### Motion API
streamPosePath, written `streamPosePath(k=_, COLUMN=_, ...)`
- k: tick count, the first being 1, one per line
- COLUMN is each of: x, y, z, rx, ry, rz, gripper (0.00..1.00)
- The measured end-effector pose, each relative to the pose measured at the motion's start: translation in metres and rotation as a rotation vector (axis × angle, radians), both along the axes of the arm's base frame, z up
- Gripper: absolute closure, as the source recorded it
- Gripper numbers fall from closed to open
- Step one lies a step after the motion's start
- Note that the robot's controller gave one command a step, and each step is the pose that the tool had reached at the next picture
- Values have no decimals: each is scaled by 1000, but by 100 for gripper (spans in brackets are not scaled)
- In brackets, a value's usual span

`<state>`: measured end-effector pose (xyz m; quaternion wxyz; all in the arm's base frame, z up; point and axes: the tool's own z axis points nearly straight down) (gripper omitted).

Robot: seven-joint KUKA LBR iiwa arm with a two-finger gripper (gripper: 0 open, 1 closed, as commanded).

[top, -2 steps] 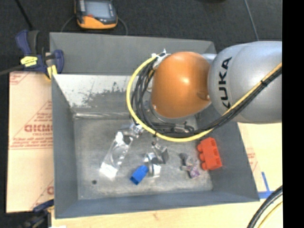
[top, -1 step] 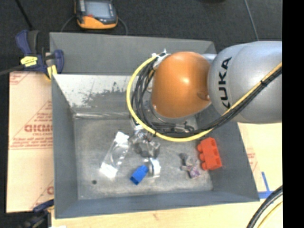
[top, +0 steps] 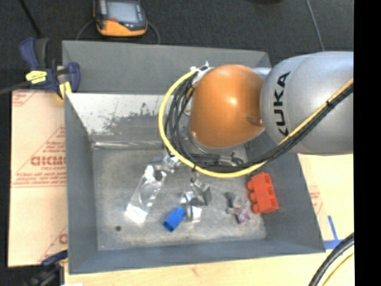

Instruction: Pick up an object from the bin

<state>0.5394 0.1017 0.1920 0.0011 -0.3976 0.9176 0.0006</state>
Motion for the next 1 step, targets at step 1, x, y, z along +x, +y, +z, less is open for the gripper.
streamPosePath(k=1, x=-25, y=-19, z=-84, rx=-1, ry=6, rz=162, gripper=0)
